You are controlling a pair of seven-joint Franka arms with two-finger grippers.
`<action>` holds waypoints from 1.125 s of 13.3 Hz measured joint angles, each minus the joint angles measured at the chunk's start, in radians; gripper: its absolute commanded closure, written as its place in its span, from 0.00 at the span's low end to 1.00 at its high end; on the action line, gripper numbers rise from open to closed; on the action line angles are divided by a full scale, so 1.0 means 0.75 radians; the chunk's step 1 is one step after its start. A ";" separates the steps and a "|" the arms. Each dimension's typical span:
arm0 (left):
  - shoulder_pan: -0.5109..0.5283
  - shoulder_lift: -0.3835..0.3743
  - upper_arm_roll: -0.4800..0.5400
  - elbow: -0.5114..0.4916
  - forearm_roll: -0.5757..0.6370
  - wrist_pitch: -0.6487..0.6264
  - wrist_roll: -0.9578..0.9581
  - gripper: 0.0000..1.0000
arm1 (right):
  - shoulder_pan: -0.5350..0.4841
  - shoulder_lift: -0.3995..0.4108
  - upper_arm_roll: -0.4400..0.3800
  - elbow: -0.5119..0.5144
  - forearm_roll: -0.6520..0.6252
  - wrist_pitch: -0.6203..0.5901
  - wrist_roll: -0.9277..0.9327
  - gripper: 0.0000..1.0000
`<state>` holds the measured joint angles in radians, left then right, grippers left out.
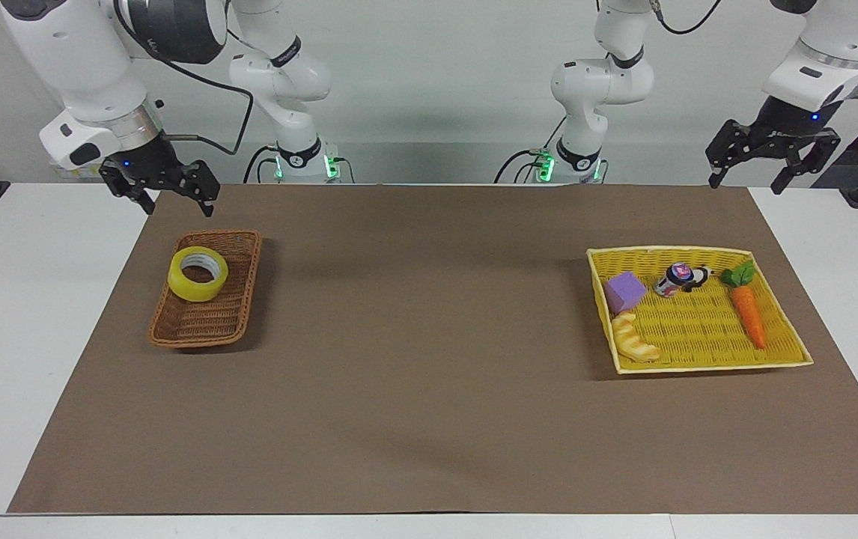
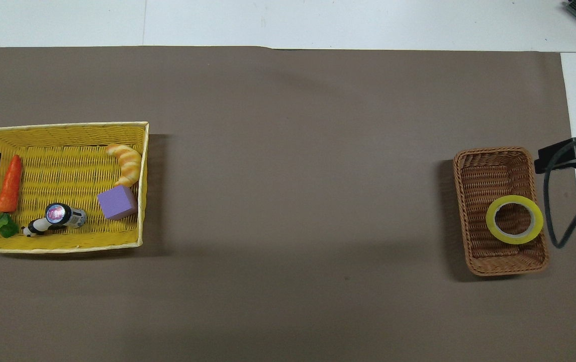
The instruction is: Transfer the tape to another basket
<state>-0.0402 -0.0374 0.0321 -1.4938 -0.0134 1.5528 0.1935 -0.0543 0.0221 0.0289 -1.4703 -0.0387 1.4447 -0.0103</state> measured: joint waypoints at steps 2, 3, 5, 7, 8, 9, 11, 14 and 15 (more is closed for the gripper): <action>0.000 0.000 0.000 0.000 0.000 0.000 0.000 0.00 | 0.017 -0.033 -0.023 -0.007 0.002 -0.058 0.000 0.00; 0.000 0.000 0.000 0.000 0.000 0.000 0.000 0.00 | 0.017 -0.045 -0.029 -0.018 0.004 -0.060 0.000 0.00; 0.000 0.000 0.000 0.000 0.000 0.000 0.000 0.00 | 0.015 -0.052 -0.036 -0.033 0.005 -0.060 -0.014 0.00; 0.000 0.000 0.000 0.000 0.000 0.000 0.000 0.00 | 0.014 -0.052 -0.035 -0.035 0.010 -0.060 -0.073 0.00; 0.000 0.000 0.000 0.000 0.000 0.000 0.000 0.00 | 0.016 -0.052 -0.032 -0.035 0.016 -0.060 -0.081 0.00; 0.000 0.000 0.000 0.000 0.000 0.000 0.000 0.00 | 0.019 -0.052 -0.028 -0.035 0.020 -0.060 -0.082 0.00; 0.000 0.000 0.000 0.000 0.000 0.000 0.000 0.00 | 0.029 -0.052 -0.026 -0.035 0.027 -0.041 -0.082 0.00; 0.000 0.000 0.000 0.000 0.000 0.000 0.000 0.00 | 0.030 -0.052 -0.025 -0.035 0.037 -0.019 -0.082 0.00; 0.000 0.000 0.000 0.000 0.000 0.000 0.000 0.00 | 0.029 -0.052 -0.025 -0.035 0.037 -0.016 -0.082 0.00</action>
<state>-0.0402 -0.0374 0.0321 -1.4938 -0.0134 1.5528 0.1935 -0.0327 -0.0172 0.0099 -1.4967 -0.0109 1.4328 -0.0715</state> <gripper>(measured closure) 0.000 0.000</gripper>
